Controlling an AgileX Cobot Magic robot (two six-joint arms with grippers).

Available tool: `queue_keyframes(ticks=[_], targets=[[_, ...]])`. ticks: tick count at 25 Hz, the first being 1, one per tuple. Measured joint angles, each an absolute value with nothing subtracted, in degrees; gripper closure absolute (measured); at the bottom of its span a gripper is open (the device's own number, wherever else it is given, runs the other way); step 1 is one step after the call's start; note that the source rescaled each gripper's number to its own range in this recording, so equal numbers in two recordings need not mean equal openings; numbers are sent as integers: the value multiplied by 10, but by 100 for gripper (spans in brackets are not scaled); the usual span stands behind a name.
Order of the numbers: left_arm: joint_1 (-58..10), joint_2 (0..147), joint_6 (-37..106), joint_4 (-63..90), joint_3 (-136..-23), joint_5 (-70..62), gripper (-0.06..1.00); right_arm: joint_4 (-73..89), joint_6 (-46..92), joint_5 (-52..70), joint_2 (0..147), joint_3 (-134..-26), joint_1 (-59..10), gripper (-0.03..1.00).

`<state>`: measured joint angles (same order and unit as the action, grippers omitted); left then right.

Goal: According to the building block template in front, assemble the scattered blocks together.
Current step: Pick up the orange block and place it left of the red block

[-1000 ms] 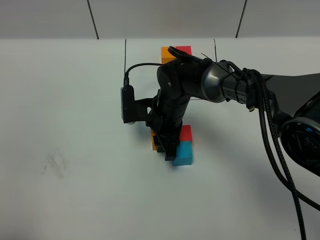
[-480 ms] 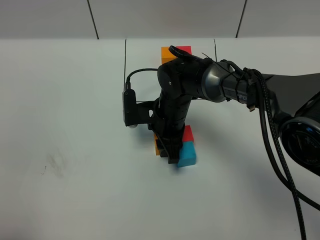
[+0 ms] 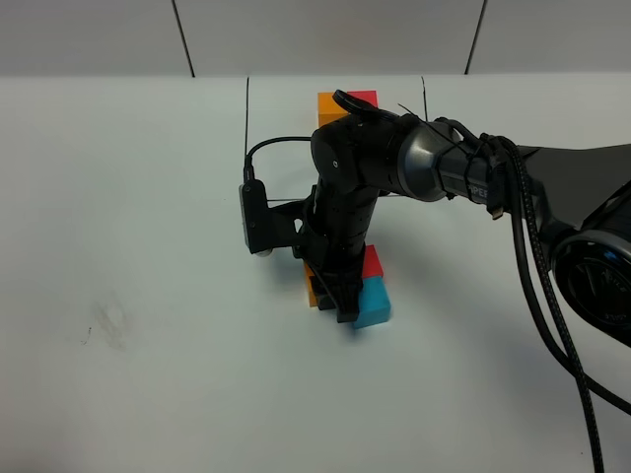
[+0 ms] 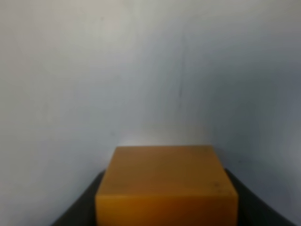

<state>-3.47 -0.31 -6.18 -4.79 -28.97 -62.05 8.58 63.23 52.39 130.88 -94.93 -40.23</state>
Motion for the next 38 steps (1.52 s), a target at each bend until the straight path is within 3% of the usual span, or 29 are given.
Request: queue_keyframes(ticks=[38], targets=[[-35,-3,-60,-48,-290,-620,94,59,697,512,1309,-949,-401,54]])
